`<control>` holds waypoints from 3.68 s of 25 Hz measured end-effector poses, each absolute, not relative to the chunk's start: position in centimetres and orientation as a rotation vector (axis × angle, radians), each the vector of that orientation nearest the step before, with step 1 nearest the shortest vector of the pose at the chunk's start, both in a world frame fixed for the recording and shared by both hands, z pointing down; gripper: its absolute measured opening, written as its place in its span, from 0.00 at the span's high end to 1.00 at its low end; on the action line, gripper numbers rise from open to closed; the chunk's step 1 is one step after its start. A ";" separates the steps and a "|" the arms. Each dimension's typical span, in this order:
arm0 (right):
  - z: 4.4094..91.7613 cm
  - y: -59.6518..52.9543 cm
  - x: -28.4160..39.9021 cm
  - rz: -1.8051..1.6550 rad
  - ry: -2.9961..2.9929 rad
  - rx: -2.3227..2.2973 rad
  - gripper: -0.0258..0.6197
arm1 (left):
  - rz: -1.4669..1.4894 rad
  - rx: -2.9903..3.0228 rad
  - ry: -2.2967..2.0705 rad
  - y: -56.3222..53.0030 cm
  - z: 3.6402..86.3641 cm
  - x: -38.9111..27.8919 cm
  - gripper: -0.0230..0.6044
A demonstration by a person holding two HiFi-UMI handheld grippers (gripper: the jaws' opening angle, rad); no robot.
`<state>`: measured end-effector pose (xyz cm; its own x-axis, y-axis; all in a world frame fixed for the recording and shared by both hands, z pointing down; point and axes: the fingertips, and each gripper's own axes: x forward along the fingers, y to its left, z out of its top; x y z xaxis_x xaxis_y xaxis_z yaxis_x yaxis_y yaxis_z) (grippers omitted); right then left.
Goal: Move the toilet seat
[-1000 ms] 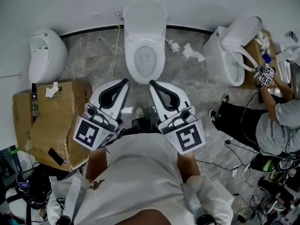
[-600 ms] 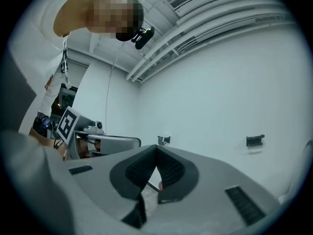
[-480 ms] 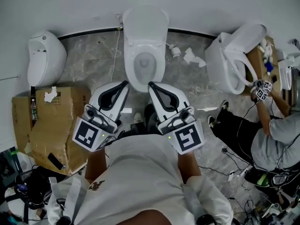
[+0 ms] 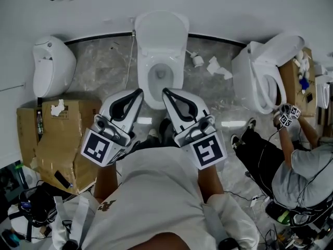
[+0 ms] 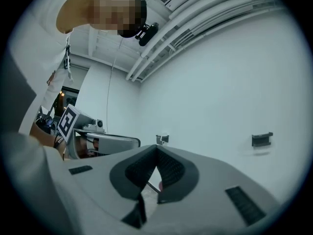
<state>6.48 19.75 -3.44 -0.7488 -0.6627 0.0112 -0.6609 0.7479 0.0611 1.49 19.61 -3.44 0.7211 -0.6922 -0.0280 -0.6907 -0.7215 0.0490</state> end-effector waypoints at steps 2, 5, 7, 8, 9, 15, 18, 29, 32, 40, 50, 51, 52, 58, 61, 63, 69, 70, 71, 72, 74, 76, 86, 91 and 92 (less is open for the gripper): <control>-2.9 18.6 7.4 -0.080 -2.909 1.086 0.96 | -0.057 2.871 -1.167 18.5 -3.1 2.5 0.96; -1.9 17.0 8.7 -0.040 -2.907 1.068 0.96 | -0.031 2.856 -1.178 17.0 -2.4 3.9 0.96; -1.1 16.1 9.4 -0.025 -2.906 1.048 0.96 | -0.018 2.853 -1.189 16.1 -1.9 4.7 0.96; -0.8 15.7 9.6 -0.022 -2.909 1.043 0.96 | -0.015 2.851 -1.195 15.7 -1.7 5.0 0.96; -0.6 15.3 9.8 -0.018 -2.912 1.042 0.96 | -0.011 2.846 -1.199 15.4 -1.4 5.2 0.96; 2.0 14.3 10.5 0.075 -2.895 1.038 0.96 | -0.033 2.786 -1.182 14.4 1.3 5.5 0.96; 3.8 14.1 10.6 0.118 -2.885 1.033 0.96 | -0.042 2.775 -1.170 13.7 3.1 5.4 0.96; 8.4 12.3 9.0 0.243 -2.888 1.077 0.96 | -0.005 2.731 -1.119 11.7 8.9 3.9 0.96; 10.3 12.3 8.7 0.277 -2.868 1.072 0.96 | 0.019 2.712 -1.089 11.7 11.0 3.4 0.96; 14.9 12.4 8.0 0.360 -2.854 1.061 0.96 | 0.086 2.681 -1.064 10.7 16.4 2.1 0.96; 23.7 11.5 7.2 0.461 -2.758 1.038 0.96 | 0.141 2.627 -1.034 9.5 24.8 0.9 0.95; 24.3 11.4 7.1 0.470 -2.755 1.039 0.96 | 0.144 2.618 -1.027 9.5 25.6 0.9 0.95; 25.0 11.3 7.0 0.480 -2.751 1.042 0.96 | 0.149 2.610 -1.020 9.6 26.4 0.9 0.95; 29.9 11.5 6.7 0.547 -2.718 1.038 0.96 | 0.183 2.558 -0.988 10.1 31.8 1.0 0.94; 33.0 12.0 6.7 0.584 -2.679 1.027 0.96 | 0.214 2.535 -0.961 10.8 34.9 1.3 0.93; 35.1 12.3 6.7 0.617 -2.656 1.036 0.94 | 0.223 2.517 -0.948 11.3 36.9 1.4 0.92; 41.3 14.1 6.8 0.741 -2.571 1.054 0.94 | 0.258 2.448 -0.928 12.6 42.4 1.0 0.89; 42.2 14.3 6.9 0.762 -2.556 1.063 0.94 | 0.269 2.444 -0.923 12.8 43.3 0.9 0.89; 43.1 14.6 7.0 0.780 -2.541 1.073 0.94 | 0.285 2.439 -0.917 13.1 44.2 0.8 0.88; 43.9 14.8 7.1 0.795 -2.527 1.081 0.94 | 0.304 2.434 -0.913 13.4 45.2 0.6 0.88; 45.4 15.1 7.2 0.816 -2.502 1.087 0.94 | 0.335 2.417 -0.908 13.9 47.2 0.4 0.87; 47.1 15.3 7.3 0.838 -2.482 1.079 0.92 | 0.348 2.399 -0.909 14.2 48.9 0.1 0.87; 56.2 15.5 8.1 0.893 -2.384 1.138 0.72 | 0.424 2.336 -0.921 15.5 57.1 -0.9 0.86; 59.4 16.3 8.6 0.930 -2.310 1.154 0.72 | 0.459 2.287 -0.927 16.5 60.2 -0.8 0.85; 60.1 16.4 8.7 0.935 -2.296 1.151 0.72 | 0.466 2.276 -0.927 16.6 60.7 -0.8 0.85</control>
<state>8.68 16.42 60.07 -0.5780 -0.5424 0.6096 -0.8140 0.4356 -0.3843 -0.76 16.62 60.73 0.6898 -0.4967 0.5267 -0.7191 -0.5545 0.4189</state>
